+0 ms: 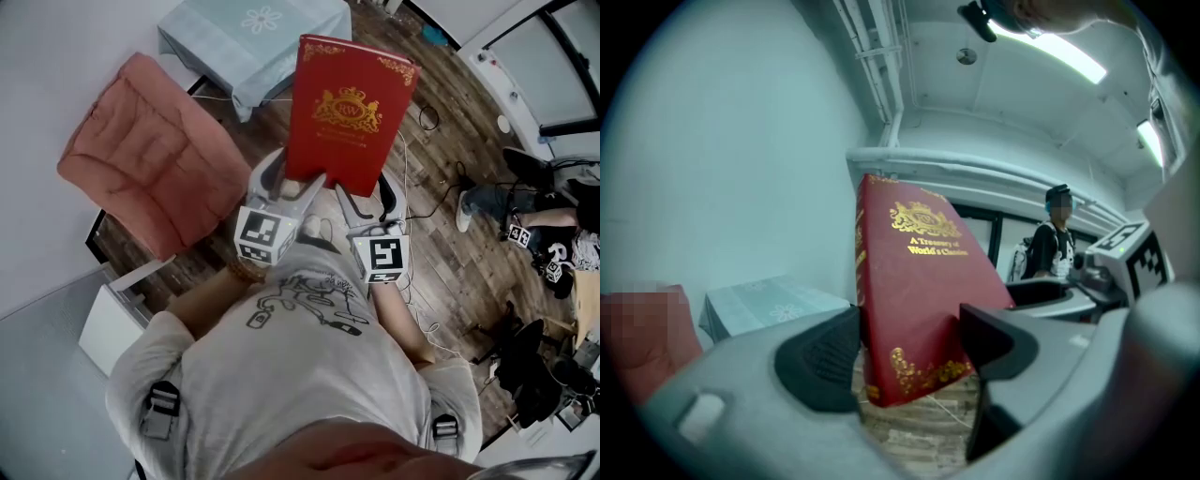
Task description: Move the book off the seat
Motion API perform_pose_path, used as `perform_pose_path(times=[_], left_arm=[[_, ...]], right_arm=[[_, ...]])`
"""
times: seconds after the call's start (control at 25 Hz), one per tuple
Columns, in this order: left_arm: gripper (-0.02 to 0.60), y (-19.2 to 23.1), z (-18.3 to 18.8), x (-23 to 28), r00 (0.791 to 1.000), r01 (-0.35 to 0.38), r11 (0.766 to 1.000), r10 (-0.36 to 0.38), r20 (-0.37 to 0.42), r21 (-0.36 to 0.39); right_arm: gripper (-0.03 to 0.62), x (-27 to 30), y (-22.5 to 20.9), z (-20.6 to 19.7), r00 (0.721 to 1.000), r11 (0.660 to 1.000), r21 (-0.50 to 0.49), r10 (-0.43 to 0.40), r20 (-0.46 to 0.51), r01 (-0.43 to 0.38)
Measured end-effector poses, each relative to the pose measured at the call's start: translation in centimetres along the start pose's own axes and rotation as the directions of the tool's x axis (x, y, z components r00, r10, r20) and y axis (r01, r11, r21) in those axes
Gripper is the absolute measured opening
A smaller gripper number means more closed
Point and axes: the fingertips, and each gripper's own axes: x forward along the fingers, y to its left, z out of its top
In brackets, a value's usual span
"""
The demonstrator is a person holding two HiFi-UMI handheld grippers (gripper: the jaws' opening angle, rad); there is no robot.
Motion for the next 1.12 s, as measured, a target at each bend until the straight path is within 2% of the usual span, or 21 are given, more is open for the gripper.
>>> perform_pose_path(times=[0.28,0.68,0.76,0.92,1.12], left_arm=[[0.331,3.8,1.0,3.0,1.000,-0.007,1.000,0.007,0.004,-0.017],[0.331,3.7,0.0,4.3,0.997,-0.063,0.998,0.064,0.036,-0.023],[0.331,5.9,0.8,5.8,0.997,-0.070,0.997,0.072,0.038,-0.030],[0.331,13.3,3.3,10.4,0.995,-0.087,0.995,0.089,0.038,-0.050],[0.331,21.2,4.3,12.8,0.990,-0.130,0.988,0.134,0.049,-0.079]], right_arm=[[0.325,4.7,-1.4,1.2,1.000,1.000,-0.006,0.009,-0.004,-0.009],[0.325,5.5,-2.8,0.1,0.998,0.997,-0.046,0.062,0.023,-0.061],[0.325,8.2,-3.5,1.0,0.997,0.996,-0.052,0.072,0.018,-0.071],[0.325,16.8,-5.3,3.9,0.996,0.993,-0.068,0.093,-0.008,-0.093],[0.325,25.1,-4.8,5.9,0.991,0.987,-0.088,0.134,-0.021,-0.136]])
